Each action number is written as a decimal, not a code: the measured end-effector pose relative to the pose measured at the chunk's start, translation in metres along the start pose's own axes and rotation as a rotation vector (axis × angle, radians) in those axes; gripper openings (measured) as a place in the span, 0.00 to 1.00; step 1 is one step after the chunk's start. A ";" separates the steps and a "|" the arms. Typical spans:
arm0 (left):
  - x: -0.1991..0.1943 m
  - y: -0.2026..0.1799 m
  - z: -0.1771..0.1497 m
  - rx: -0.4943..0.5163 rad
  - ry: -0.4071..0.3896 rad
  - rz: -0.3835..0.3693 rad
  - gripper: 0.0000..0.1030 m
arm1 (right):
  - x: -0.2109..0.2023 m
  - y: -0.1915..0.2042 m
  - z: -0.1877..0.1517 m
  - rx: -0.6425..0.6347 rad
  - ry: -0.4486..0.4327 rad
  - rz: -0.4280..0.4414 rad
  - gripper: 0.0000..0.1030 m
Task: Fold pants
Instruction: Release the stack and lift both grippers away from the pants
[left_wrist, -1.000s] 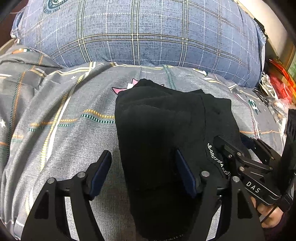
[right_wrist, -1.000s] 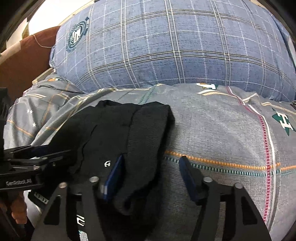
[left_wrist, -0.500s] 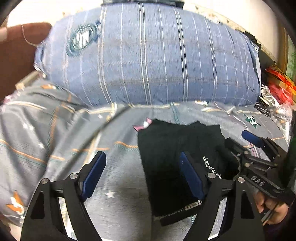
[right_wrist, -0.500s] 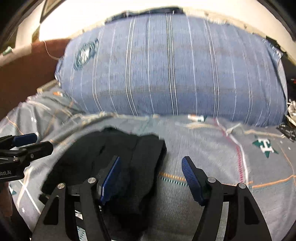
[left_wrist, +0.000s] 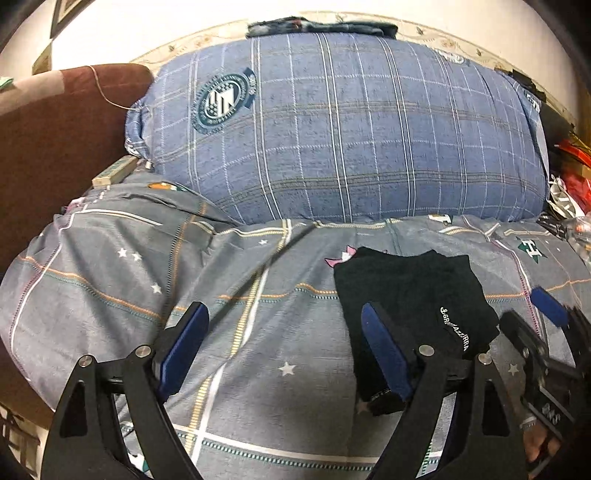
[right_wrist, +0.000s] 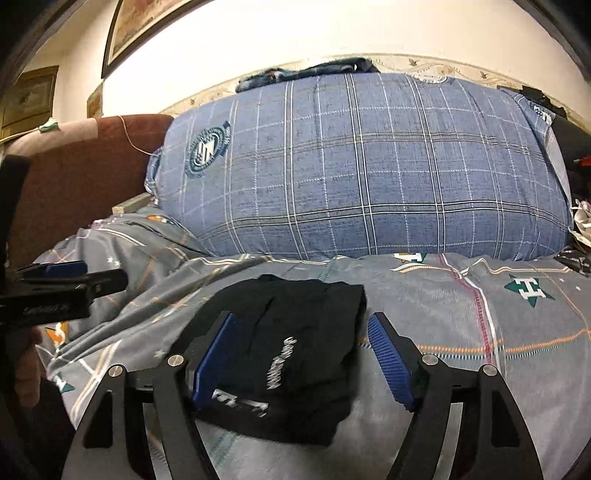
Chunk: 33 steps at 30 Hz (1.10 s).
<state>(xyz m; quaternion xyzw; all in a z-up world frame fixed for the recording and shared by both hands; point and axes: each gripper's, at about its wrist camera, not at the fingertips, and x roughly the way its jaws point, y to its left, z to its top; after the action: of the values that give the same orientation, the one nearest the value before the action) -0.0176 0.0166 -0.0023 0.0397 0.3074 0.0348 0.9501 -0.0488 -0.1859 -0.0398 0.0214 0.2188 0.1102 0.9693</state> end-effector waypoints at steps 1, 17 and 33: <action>-0.003 0.002 0.000 0.001 -0.009 0.002 0.83 | -0.005 0.004 -0.002 -0.001 -0.004 -0.007 0.75; -0.039 0.019 0.007 0.018 -0.085 0.018 0.83 | -0.060 0.057 0.027 -0.041 -0.049 -0.027 0.77; -0.044 0.048 0.010 -0.012 -0.106 0.057 0.84 | -0.051 0.081 0.054 -0.065 0.015 -0.066 0.77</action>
<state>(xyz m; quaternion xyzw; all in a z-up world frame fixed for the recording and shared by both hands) -0.0492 0.0595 0.0359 0.0446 0.2550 0.0614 0.9640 -0.0869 -0.1179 0.0374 -0.0183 0.2232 0.0856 0.9708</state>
